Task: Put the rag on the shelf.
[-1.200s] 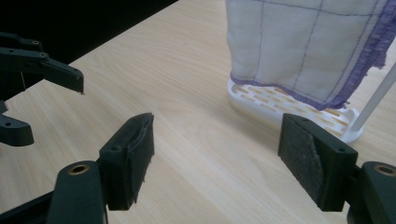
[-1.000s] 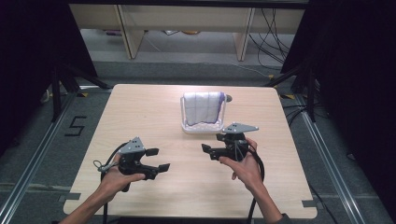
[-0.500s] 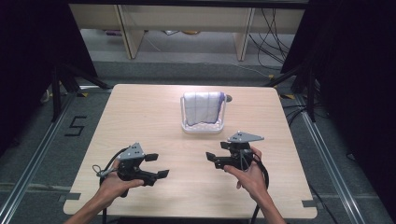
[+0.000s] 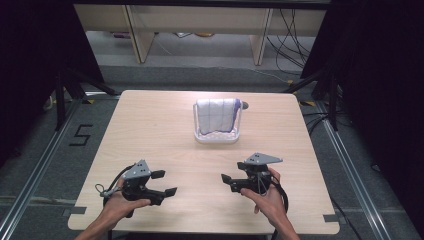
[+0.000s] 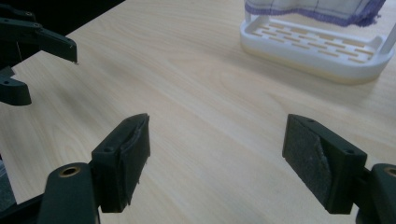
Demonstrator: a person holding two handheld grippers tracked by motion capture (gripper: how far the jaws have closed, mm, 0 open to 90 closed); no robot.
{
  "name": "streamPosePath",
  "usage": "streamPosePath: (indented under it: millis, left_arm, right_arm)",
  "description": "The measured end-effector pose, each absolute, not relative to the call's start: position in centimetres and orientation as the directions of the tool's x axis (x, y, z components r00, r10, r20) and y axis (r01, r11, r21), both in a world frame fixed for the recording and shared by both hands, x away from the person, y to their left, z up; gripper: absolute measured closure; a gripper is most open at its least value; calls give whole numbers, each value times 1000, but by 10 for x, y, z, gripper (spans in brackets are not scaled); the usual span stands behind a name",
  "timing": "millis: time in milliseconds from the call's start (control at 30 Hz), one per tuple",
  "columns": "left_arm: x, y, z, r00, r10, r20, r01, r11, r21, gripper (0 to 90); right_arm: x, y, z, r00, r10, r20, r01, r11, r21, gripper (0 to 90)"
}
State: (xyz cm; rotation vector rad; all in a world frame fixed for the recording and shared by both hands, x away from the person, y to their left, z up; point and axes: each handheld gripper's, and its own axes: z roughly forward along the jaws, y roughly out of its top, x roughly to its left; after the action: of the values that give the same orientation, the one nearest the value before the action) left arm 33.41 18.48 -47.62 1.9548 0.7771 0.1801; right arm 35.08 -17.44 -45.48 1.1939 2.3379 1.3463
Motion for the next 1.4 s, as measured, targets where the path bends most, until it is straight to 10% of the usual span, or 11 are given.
streamPosePath:
  millis: [1400]
  left_arm:
    - [316, 174, -508, 821, 558, -124, 418, -439, 795, 178]
  right_arm:
    - [305, -180, -492, -684, 711, 164, 564, 372, 738, 186]
